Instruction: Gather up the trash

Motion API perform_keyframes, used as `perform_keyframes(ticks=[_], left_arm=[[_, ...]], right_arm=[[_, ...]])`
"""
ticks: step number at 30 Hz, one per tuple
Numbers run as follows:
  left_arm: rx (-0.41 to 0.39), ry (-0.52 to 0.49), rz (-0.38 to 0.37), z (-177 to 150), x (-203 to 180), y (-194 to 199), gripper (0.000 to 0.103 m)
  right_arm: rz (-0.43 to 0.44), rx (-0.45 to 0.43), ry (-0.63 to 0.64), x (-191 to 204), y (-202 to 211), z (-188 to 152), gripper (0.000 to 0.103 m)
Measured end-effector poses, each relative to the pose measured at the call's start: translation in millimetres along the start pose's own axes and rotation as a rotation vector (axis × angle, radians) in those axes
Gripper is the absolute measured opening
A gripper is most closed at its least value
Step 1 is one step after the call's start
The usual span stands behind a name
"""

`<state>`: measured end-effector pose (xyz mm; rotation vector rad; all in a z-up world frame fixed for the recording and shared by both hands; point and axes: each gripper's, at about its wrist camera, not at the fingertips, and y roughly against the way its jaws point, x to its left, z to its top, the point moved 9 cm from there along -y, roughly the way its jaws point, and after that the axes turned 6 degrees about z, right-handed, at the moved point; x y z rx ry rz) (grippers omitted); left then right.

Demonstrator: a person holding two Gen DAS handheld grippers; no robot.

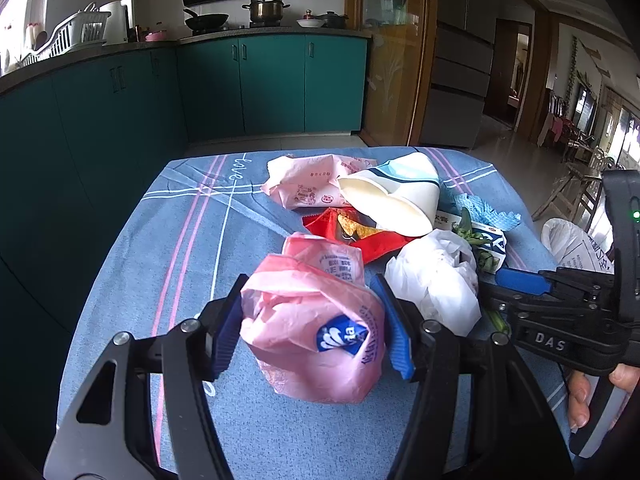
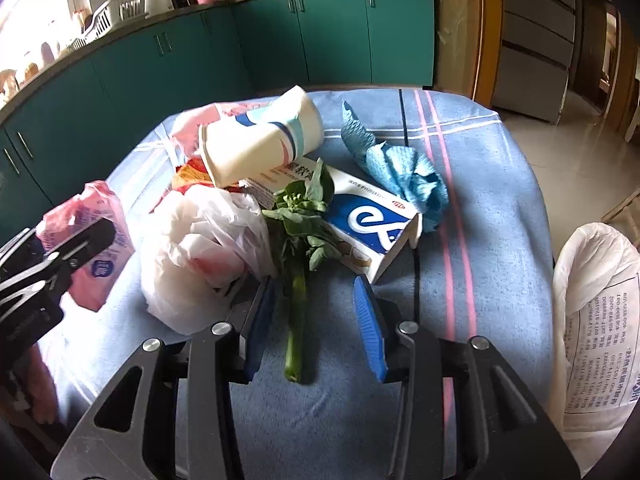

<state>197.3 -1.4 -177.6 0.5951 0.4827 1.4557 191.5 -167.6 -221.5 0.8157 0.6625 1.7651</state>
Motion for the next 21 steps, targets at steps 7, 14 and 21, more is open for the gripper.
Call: perform_keyframes(ticks=[7,14,21], left_arm=[[0.001,0.004,0.003,-1,3,1,0.062],[-0.007,0.005,-0.004,0,1,5,0.062],[-0.041,-0.012,-0.055,7,-21,29,0.062]], right_arm=[[-0.036,0.002,0.052,5,-4,-1,0.026],[0.001,-0.002,0.089,10,14,-10,0.011],[0.014,-0.171,0.066,-16,91,-2,0.011]])
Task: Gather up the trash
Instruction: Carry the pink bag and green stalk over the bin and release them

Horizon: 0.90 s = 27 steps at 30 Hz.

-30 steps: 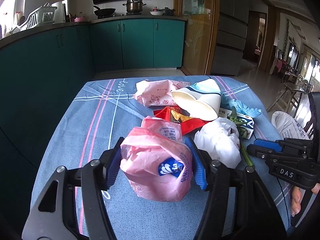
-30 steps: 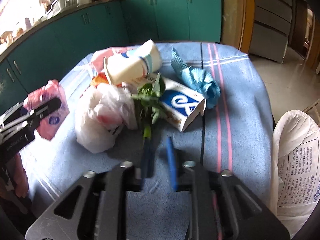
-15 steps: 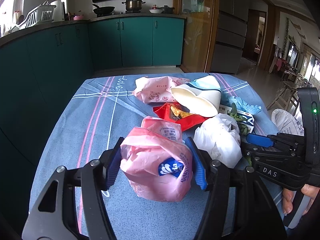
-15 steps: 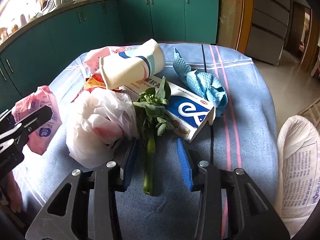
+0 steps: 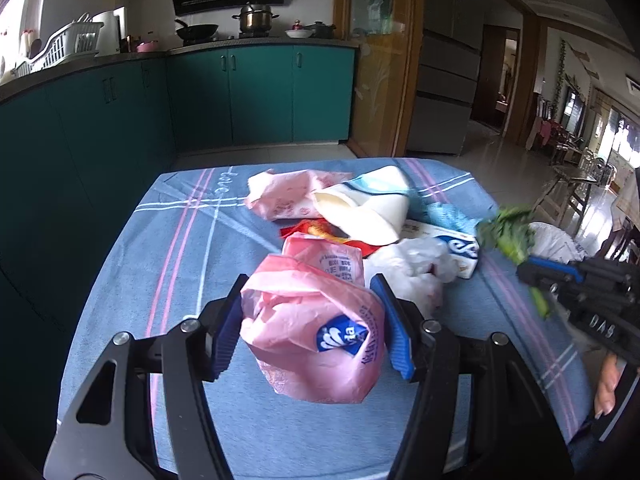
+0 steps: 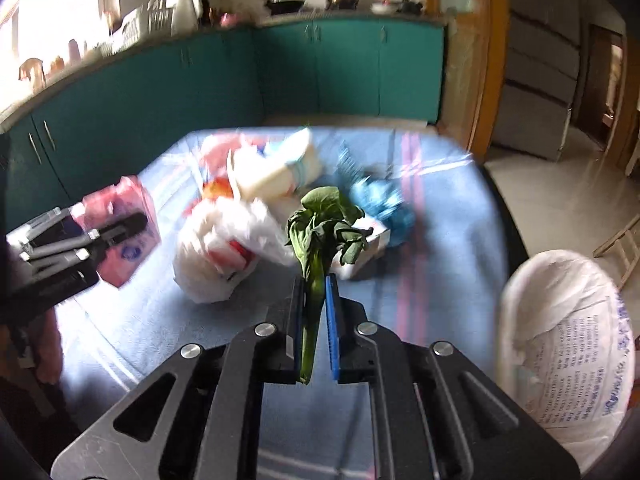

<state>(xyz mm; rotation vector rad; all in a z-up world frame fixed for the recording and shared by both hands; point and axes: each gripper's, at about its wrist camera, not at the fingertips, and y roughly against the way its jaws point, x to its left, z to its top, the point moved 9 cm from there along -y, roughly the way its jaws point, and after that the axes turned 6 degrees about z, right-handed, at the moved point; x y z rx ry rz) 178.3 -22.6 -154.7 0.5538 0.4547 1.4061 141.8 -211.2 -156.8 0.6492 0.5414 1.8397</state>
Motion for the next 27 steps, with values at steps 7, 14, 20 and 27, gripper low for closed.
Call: perform_keyframes(ticks=[7,14,20,27], left_arm=[[0.006,-0.07,-0.218,14,-97,25,0.062],[0.083,-0.152,-0.444,19,-233,18,0.062],[0.314,-0.237,-0.654,-23,-337,-9,0.062],[0.358,-0.293,-0.615,-53,-367,-36,0.078]], right_arm=[[-0.187,-0.166,-0.162,-104,88,0,0.011],[-0.371,-0.183,-0.347,-190,133,-25,0.011],[-0.357,-0.181,-0.459,-217,138,-36,0.011],[-0.385,-0.128,-0.534,-233,127,-48,0.011]])
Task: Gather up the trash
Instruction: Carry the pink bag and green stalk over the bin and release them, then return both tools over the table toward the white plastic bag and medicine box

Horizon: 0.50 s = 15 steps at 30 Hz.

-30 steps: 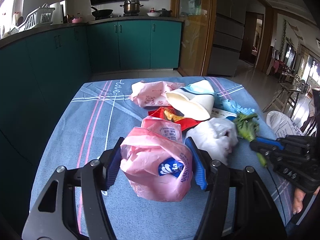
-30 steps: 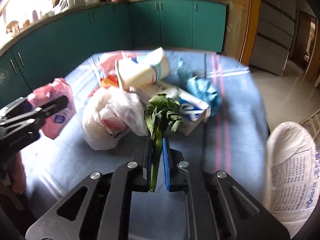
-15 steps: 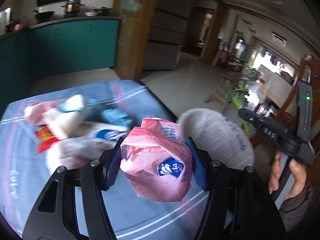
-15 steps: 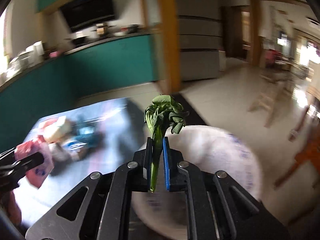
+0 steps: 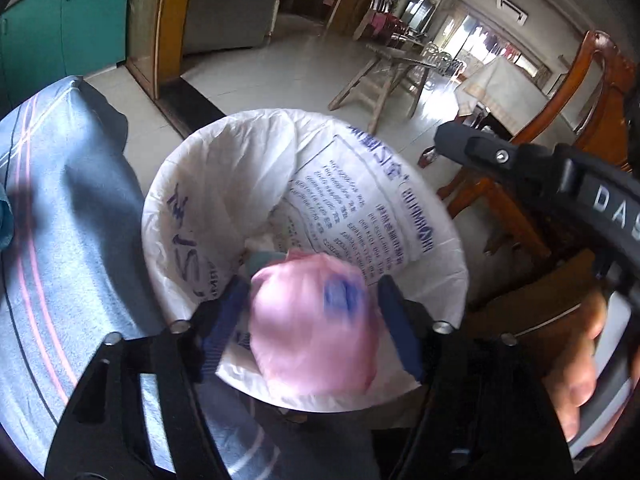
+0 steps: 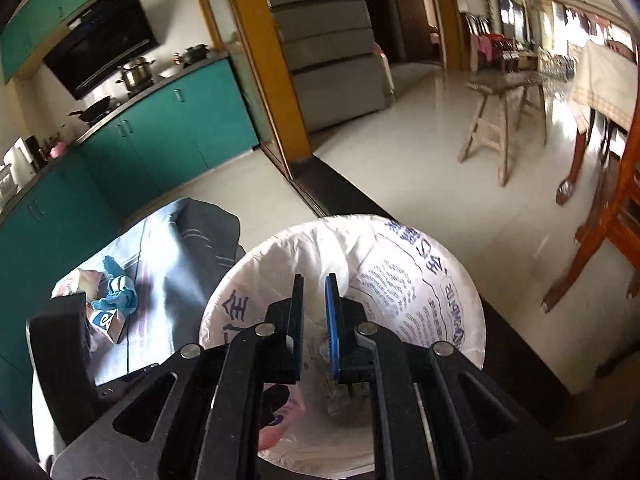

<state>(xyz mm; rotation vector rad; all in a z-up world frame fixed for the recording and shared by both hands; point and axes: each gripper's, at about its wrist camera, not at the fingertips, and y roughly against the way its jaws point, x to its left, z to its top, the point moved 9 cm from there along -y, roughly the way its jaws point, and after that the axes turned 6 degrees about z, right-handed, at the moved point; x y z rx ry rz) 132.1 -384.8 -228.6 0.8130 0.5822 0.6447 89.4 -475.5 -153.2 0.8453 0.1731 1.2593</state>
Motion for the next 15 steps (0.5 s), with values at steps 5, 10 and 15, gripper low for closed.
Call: perform_keyframes(ticks=[5,10,15], left_arm=[[-0.095,0.03,0.053,2,25,41,0.09],[-0.261,0.003,0.411,3,88,106,0.091],[-0.392,0.045,0.659,-4,159,175,0.093]], right_arm=[[-0.002,0.015,-0.02,1,-2,-4,0.019],[0.063,0.044,0.012,27,-8,-12,0.045],[0.142,0.068,0.117,79,-19,-24,0.053]])
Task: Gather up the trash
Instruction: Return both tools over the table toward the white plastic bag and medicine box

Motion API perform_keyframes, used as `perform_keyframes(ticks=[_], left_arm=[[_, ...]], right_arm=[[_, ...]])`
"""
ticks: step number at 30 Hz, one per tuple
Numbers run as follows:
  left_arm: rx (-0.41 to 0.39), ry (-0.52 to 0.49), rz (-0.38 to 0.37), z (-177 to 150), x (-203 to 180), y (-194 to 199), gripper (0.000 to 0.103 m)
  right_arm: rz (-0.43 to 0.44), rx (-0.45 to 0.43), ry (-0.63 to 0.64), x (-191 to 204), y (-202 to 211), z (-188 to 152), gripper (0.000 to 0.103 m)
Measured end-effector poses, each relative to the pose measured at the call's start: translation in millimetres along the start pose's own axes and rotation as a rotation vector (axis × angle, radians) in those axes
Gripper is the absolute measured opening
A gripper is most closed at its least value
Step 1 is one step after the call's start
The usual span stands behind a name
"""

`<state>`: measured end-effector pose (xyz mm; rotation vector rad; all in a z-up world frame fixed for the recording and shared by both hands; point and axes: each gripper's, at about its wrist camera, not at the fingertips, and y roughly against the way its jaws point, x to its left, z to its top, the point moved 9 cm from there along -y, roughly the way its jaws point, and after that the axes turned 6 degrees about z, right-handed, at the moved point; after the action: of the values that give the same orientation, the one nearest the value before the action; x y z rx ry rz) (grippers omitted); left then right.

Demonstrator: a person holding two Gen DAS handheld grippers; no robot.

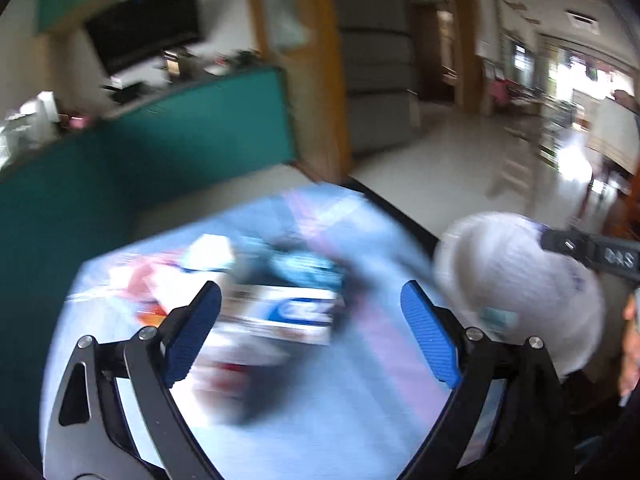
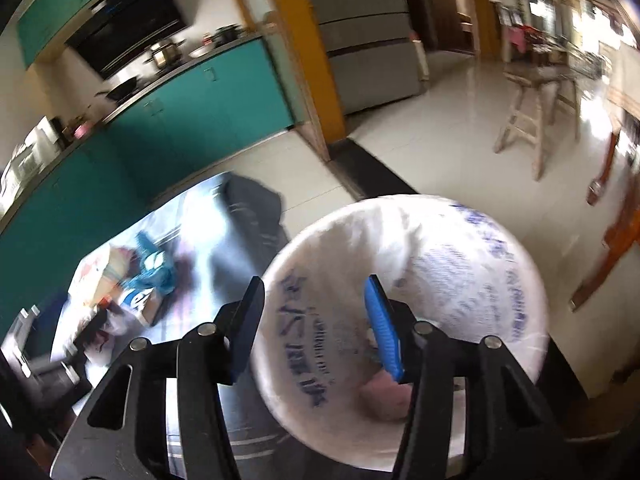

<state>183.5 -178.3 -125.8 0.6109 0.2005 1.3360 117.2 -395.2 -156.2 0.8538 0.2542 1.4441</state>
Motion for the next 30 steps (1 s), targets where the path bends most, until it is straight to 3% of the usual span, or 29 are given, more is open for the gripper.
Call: perform_keyframes(ticks=[6,10,13,18,21,30], left_arm=[[0.046,0.147,0.097,-25,96,-16,0.093],[0.113,0.284,0.113,-54,141,-33,0.093],[0.155,0.351,0.078,-65,163,-43,0.093],[0.166,0.343,0.097,-73,171,-46,0.094],[0.177,0.335,0.094,-77,170,-42,0.094],[0.178,0.362,0.076,-78,179,-37,0.094]], right_arm=[[0.091,0.019,0.162,81,-39,2,0.056],[0.188,0.027,0.217,131,-77,10,0.056],[0.245,0.046,0.225,163,-111,16,0.056],[0.133,0.143,0.225,168,-162,4,0.056],[0.152,0.219,0.208,170,-177,-8,0.056],[0.206,0.32,0.423,189,-141,-57,0.056]])
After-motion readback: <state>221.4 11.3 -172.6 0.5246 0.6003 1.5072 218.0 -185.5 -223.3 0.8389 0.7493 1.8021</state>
